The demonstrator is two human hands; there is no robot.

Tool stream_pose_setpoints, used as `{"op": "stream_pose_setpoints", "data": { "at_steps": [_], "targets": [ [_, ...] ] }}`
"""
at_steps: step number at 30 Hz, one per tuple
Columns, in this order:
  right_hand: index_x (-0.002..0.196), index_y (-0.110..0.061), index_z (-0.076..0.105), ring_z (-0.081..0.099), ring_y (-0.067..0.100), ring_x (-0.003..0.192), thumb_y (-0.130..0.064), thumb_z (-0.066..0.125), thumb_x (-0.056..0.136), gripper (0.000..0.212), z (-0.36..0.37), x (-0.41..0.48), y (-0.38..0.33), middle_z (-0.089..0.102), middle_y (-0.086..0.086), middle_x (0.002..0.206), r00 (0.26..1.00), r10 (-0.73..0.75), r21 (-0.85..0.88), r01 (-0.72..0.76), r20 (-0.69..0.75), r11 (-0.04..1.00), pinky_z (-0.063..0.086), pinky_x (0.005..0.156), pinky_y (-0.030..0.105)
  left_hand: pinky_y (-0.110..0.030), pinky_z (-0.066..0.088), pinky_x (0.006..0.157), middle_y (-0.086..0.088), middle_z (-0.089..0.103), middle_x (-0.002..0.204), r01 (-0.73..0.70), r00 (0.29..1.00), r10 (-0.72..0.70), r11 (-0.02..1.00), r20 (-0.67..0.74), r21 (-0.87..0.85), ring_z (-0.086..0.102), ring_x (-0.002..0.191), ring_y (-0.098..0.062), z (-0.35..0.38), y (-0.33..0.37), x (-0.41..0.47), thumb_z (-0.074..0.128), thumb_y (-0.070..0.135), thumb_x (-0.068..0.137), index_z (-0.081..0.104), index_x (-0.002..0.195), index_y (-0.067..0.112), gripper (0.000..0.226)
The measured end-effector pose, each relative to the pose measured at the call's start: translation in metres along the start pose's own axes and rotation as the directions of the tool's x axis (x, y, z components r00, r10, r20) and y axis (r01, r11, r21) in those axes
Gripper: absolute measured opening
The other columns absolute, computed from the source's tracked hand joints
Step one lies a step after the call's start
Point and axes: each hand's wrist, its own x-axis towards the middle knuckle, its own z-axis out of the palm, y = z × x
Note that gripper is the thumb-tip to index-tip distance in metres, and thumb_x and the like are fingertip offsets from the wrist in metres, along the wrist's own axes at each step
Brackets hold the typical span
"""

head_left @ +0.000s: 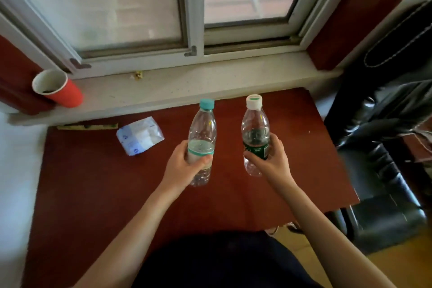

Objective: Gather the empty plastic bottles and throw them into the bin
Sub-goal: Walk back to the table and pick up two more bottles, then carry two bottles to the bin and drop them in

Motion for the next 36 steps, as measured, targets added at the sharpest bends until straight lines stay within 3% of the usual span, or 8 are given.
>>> {"op": "stream_pose_setpoints", "data": {
  "at_steps": [4,9,14,17,21,28,32,36],
  "targets": [
    [0.116,-0.030,0.056,0.068,0.011,0.094,-0.038,0.083,0.070,0.054,-0.032,-0.056,0.030,0.069,-0.005,0.105,0.986,0.145,0.103,-0.136,-0.082,0.985,0.058,0.085,0.040,-0.015,0.050,0.069,0.007,0.074,0.095,0.064,0.987,-0.061,0.998,0.147,-0.012,0.069,0.086,0.000,0.022,-0.005,-0.029,0.072,0.061,0.059,0.063,0.103,0.034,0.052],
    [0.113,-0.021,0.058,0.072,0.012,0.084,-0.023,0.081,0.077,0.043,-0.061,-0.130,0.073,0.073,-0.001,0.095,0.920,0.327,0.284,-0.261,-0.215,0.923,0.058,0.068,0.023,-0.018,0.050,0.071,0.003,0.074,0.097,0.114,0.945,-0.129,0.991,0.300,0.065,0.070,0.085,0.000,0.062,-0.019,-0.051,0.070,0.064,0.056,0.063,0.105,0.031,0.060],
    [0.111,-0.022,0.059,0.072,0.010,0.084,-0.024,0.081,0.078,0.040,-0.096,-0.189,0.118,0.073,0.000,0.096,0.825,0.436,0.422,-0.273,-0.361,0.865,0.057,0.070,0.023,-0.020,0.051,0.072,0.002,0.074,0.098,0.085,0.898,-0.140,0.986,0.418,0.146,0.070,0.084,-0.004,0.122,-0.007,-0.058,0.070,0.063,0.054,0.063,0.107,0.027,0.064],
    [0.111,-0.019,0.059,0.070,0.007,0.081,-0.023,0.080,0.080,0.038,-0.128,-0.224,0.139,0.072,-0.001,0.094,0.752,0.481,0.477,-0.252,-0.452,0.842,0.053,0.064,0.016,-0.025,0.053,0.075,0.001,0.074,0.097,0.023,0.862,-0.110,0.984,0.495,0.179,0.071,0.086,-0.008,0.174,0.010,-0.066,0.072,0.061,0.055,0.064,0.106,0.025,0.063],
    [0.115,-0.020,0.057,0.069,0.000,0.082,-0.024,0.078,0.081,0.040,-0.175,-0.277,0.169,0.072,-0.004,0.098,0.656,0.514,0.525,-0.205,-0.553,0.826,0.052,0.066,0.013,-0.028,0.053,0.074,0.002,0.074,0.096,-0.093,0.773,-0.071,0.971,0.630,0.222,0.071,0.083,-0.006,0.256,0.034,-0.088,0.078,0.043,0.072,0.064,0.103,0.027,0.038],
    [0.115,-0.022,0.057,0.068,0.003,0.087,-0.035,0.078,0.078,0.045,-0.225,-0.392,0.226,0.071,-0.003,0.101,0.357,0.645,0.646,-0.135,-0.676,0.752,0.052,0.068,0.013,-0.029,0.055,0.073,0.001,0.072,0.097,-0.318,0.543,-0.075,0.904,0.837,0.287,0.070,0.088,-0.014,0.407,0.056,-0.153,0.074,0.033,0.083,0.062,0.105,0.024,0.027],
    [0.115,-0.014,0.057,0.067,0.002,0.082,-0.020,0.077,0.082,0.039,-0.223,-0.442,0.243,0.069,0.004,0.101,0.162,0.722,0.727,-0.034,-0.673,0.686,0.049,0.063,0.009,-0.021,0.050,0.065,0.005,0.071,0.094,-0.414,0.399,-0.127,0.859,0.908,0.302,0.068,0.087,-0.010,0.471,0.058,-0.196,0.074,0.030,0.082,0.060,0.101,0.028,0.023],
    [0.112,-0.010,0.058,0.067,0.017,0.088,-0.013,0.076,0.082,0.035,-0.229,-0.474,0.266,0.068,0.008,0.099,-0.041,0.779,0.776,0.066,-0.626,0.627,0.051,0.063,0.012,-0.023,0.053,0.066,0.003,0.071,0.095,-0.504,0.261,-0.206,0.804,0.943,0.316,0.069,0.086,-0.013,0.532,0.060,-0.230,0.073,0.033,0.082,0.059,0.098,0.029,0.022]
  ]
}}
